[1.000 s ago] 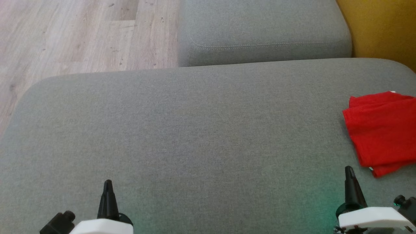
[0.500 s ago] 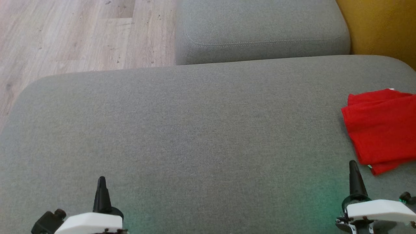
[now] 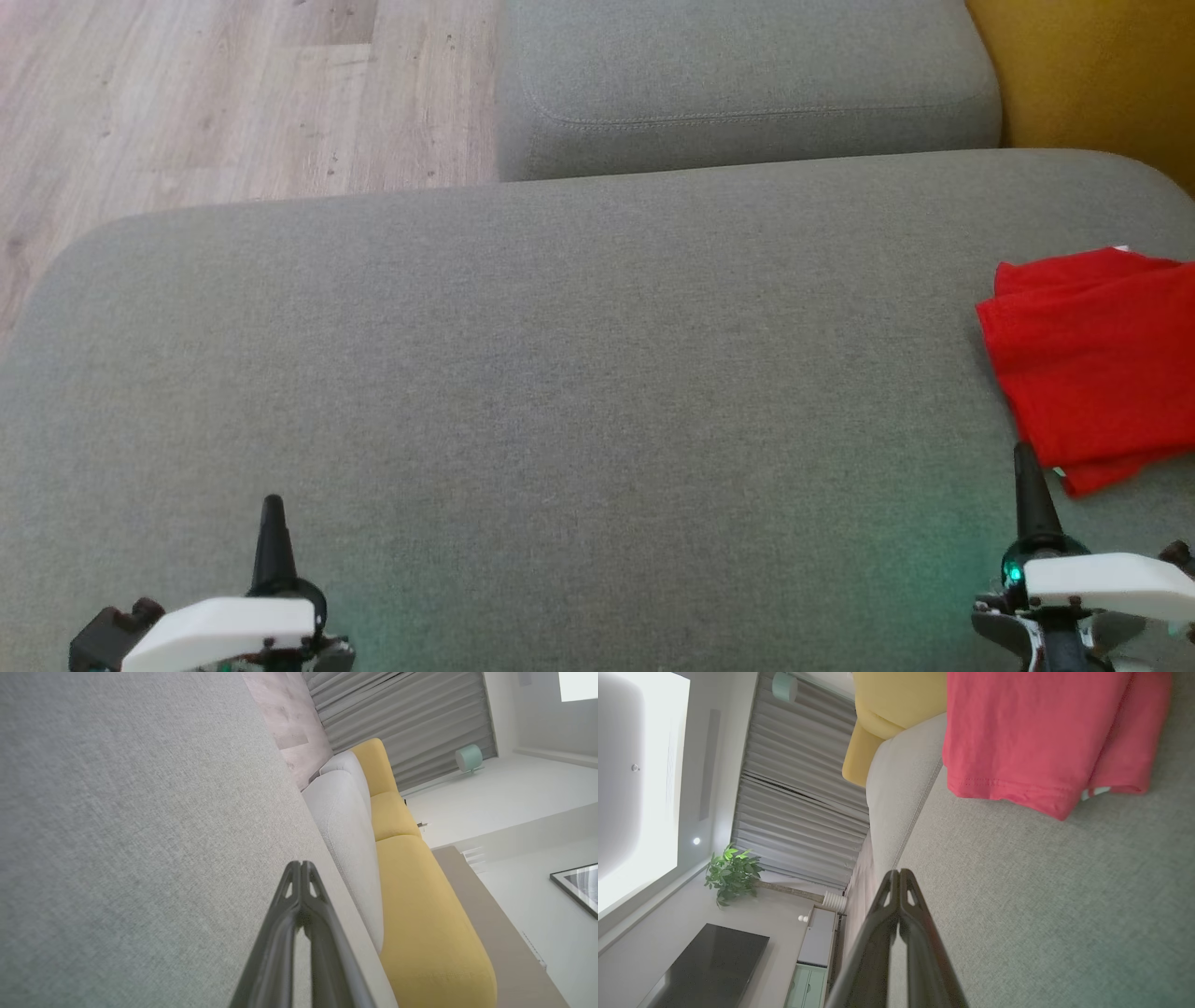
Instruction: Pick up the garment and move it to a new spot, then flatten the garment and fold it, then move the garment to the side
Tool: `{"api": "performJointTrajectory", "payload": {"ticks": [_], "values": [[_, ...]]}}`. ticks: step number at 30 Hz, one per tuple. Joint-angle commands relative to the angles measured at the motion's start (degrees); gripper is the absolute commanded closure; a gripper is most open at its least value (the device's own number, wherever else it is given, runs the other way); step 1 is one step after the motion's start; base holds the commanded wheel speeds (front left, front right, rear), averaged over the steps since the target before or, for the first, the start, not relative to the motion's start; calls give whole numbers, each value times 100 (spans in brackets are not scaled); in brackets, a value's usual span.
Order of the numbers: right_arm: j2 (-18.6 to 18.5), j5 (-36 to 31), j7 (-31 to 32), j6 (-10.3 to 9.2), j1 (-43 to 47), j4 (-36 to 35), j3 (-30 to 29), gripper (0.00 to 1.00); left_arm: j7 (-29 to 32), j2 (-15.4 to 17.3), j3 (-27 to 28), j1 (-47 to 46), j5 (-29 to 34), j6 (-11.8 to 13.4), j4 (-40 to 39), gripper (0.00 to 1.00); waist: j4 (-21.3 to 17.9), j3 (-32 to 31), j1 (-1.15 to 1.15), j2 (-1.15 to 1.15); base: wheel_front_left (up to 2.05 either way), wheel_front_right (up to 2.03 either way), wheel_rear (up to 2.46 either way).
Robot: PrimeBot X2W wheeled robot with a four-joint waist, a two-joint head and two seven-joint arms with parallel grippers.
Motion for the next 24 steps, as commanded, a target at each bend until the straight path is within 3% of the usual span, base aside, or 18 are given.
{"api": "performJointTrajectory", "payload": {"ticks": [1, 24], "values": [[-119, 220, 47, -3, -368, -170, 46, 100, 56, 71, 222, -362, -201, -68, -139, 100, -7, 7, -1, 0, 0, 0, 0], [-113, 1755, 420, -4, -721, -85, -141, 100, 436, 58, 645, -674, -1638, -315, 16, 100, -87, 92, -1, 0, 0, 0, 0]]}}
